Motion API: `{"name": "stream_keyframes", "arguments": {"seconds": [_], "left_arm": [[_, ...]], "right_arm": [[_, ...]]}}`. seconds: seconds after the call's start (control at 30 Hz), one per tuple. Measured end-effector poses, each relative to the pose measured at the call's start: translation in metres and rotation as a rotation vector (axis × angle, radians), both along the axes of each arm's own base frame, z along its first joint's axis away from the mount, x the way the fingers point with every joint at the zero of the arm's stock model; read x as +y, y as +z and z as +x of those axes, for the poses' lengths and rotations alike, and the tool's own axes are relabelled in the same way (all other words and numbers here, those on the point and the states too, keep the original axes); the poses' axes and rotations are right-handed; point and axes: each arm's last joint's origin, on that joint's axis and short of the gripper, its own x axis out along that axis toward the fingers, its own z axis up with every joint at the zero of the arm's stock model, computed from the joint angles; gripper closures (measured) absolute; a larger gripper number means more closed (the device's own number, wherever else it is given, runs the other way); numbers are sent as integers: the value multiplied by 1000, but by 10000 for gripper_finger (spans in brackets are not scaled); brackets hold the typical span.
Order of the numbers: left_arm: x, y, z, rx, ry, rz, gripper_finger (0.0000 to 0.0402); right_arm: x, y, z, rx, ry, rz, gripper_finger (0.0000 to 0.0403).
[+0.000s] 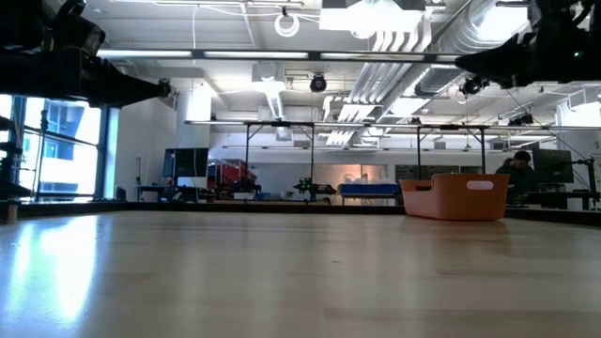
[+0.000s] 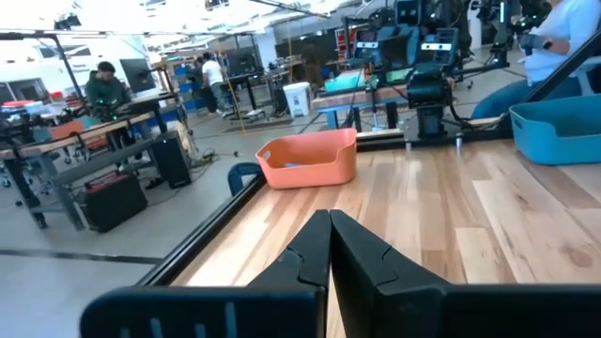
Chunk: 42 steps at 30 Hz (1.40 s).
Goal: Sort silverware by color (type)
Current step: Return to Home Position
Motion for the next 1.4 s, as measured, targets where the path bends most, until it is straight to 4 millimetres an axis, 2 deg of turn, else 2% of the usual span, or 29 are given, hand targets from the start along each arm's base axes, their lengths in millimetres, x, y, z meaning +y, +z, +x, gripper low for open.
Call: {"name": "stream_keyframes", "arguments": {"seconds": [0.1, 0.2, 0.3, 0.47, 0.67, 0.87, 1.4], "left_arm": [[0, 0, 0, 0, 0, 0, 401], [0, 0, 0, 1, -2, -1, 401], [0, 0, 0, 1, -1, -1, 401], [1, -1, 0, 1, 20, -31, 401], [4, -4, 3, 38, 35, -56, 401], [4, -6, 4, 21, 38, -186, 401], [4, -6, 4, 23, 37, -179, 398]], "right_arm": [[5, 1, -7, -22, 29, -36, 403], [5, -9, -4, 6, 40, -65, 403], [2, -22, 0, 22, 42, -17, 403], [-1, -27, 0, 41, 80, 75, 403], [-5, -34, -1, 113, -46, 84, 403], [-6, -34, -1, 128, -60, 64, 403], [-6, -34, -1, 129, -60, 60, 403]]}}
